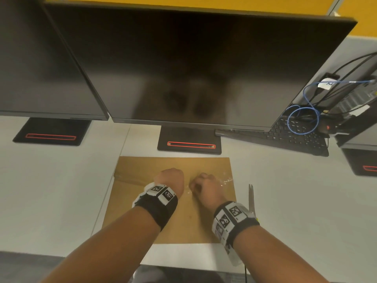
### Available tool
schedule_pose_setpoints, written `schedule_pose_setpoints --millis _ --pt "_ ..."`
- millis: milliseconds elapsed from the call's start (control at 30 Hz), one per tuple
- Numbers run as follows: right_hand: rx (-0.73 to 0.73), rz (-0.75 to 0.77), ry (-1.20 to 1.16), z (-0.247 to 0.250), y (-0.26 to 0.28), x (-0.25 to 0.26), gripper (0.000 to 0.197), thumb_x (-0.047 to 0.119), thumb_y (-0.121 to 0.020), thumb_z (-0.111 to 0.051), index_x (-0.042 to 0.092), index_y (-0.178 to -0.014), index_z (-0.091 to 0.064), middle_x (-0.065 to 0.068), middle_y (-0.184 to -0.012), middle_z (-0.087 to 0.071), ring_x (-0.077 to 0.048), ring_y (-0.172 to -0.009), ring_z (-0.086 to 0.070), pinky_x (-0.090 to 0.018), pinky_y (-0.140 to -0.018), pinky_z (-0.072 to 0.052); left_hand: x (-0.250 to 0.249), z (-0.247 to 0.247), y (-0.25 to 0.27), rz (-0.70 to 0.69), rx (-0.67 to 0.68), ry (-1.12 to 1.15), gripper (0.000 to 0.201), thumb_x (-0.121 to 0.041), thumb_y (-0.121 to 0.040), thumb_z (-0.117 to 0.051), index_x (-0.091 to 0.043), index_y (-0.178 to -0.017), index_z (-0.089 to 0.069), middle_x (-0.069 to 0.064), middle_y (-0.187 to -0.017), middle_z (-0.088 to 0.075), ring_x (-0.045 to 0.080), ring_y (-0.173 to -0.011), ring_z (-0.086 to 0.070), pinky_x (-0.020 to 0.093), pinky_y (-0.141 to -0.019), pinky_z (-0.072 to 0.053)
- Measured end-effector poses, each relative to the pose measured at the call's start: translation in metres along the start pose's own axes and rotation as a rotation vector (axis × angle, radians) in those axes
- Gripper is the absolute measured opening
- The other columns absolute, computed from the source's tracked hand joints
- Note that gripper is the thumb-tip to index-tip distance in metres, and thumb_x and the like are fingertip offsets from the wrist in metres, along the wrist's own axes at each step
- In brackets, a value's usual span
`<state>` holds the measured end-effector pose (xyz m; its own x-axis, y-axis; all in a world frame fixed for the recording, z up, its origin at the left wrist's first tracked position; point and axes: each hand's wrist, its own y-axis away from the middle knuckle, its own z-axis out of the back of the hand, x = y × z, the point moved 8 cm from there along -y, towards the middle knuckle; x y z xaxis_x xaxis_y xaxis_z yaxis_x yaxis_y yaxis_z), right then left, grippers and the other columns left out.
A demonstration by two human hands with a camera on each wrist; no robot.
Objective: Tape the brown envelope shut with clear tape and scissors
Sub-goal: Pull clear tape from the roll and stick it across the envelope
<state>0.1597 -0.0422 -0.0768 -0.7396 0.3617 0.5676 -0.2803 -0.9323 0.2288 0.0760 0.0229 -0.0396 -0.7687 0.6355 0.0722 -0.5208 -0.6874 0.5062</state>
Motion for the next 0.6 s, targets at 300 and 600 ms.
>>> schedule_pose_setpoints --millis 300,600 --pt "-0.099 -0.188 -0.007 -0.007 -0.008 -0.004 0.025 0.044 -0.080 -0.067 0.020 -0.078 -0.073 0.000 -0.095 -0.064 -0.021 -0.097 -0.053 -0.033 -0.086 -0.046 0.054 -0.007 0.006 0.029 0.036 0.374 0.046 -0.052 -0.091 -0.047 -0.009 -0.102 -0.059 0.012 -0.103 -0.064 0.028 -0.098 -0.061 0.035 -0.084 -0.047" --pt "0.019 -0.353 0.143 -0.016 -0.018 -0.006 0.047 0.056 -0.077 -0.063 0.016 -0.102 -0.061 -0.005 -0.117 -0.055 -0.028 -0.114 -0.045 -0.042 -0.098 -0.040 0.066 -0.013 0.005 -0.088 -0.001 0.504 0.047 -0.044 -0.092 -0.054 -0.016 -0.055 -0.044 0.000 -0.057 -0.045 0.020 -0.065 -0.048 0.031 -0.063 -0.037"
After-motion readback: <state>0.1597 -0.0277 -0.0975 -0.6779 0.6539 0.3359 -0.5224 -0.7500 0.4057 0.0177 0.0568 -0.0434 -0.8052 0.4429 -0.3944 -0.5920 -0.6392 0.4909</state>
